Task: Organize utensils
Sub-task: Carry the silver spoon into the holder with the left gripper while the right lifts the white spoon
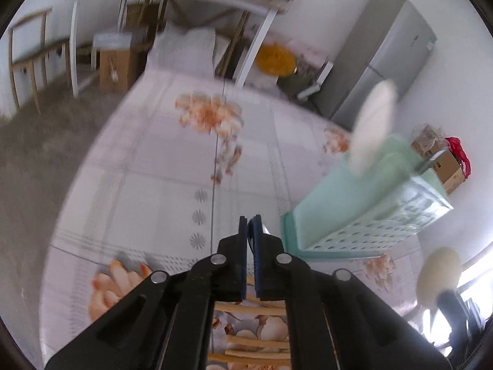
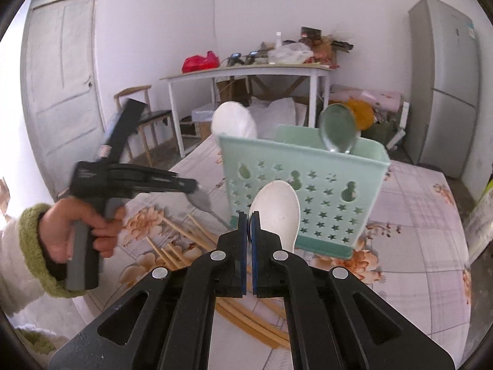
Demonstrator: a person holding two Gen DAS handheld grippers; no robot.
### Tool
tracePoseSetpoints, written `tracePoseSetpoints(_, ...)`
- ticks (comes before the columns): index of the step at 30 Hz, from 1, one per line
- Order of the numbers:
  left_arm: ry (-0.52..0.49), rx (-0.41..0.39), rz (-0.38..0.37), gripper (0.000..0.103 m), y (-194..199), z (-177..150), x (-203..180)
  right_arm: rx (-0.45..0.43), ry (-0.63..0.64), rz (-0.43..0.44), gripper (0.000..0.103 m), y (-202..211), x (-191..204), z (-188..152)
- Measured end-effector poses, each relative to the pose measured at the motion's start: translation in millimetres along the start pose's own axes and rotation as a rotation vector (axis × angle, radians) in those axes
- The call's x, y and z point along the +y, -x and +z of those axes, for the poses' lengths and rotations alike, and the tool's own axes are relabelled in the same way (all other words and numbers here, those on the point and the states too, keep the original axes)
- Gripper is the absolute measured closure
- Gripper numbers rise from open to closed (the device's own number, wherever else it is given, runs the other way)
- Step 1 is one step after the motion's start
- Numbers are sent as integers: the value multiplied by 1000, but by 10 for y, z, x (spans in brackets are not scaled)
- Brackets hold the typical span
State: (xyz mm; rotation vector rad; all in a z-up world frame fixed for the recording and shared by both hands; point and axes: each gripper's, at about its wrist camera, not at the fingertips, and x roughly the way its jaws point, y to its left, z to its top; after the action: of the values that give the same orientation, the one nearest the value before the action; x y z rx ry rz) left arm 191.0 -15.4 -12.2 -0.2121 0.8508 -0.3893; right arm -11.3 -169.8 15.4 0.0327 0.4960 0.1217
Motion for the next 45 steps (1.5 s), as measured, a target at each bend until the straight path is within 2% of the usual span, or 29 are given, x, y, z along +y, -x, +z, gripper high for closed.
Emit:
tracePoseSetpoints(4, -103, -118, 52, 101, 465, -30, -140, -13, -16, -19, 102, 30, -59, 13)
tracePoseSetpoints(9, -183, -235, 93, 101, 1008, -26, -271, -14, -33, -35, 102, 49, -192, 22)
tracePoseSetpoints(18, -205, -517, 4, 101, 2039, 223, -493, -13, -53, -39, 102, 88, -243, -5)
tracePoseSetpoints(21, -220, -592, -46, 101, 2208, 332, -626, -17, -52, -38, 102, 90, -235, 0)
tracePoseSetpoints(23, -243, -616, -47, 101, 2205, 408, -739, -18, -55, -36, 102, 93, -236, 2)
tracePoseSetpoints(26, -282, -612, -37, 101, 2043, 505, -891, -22, -56, -36, 102, 107, -245, 3)
tracePoseSetpoints(30, -390, -575, 43, 101, 1628, 524, -1125, -23, -64, -39, 102, 116, -285, -1)
tracePoseSetpoints(35, -483, -520, 117, 101, 1144, 460, -1232, -19, -77, -38, 102, 98, -328, -9)
tracePoseSetpoints(39, -508, -443, 106, 101, 836, 432, -1275, -18, -82, -34, 102, 82, -334, -7)
tracePoseSetpoints(45, -431, -326, -17, 98, 553, 469, -1204, -24, -94, -32, 102, 95, -358, -4)
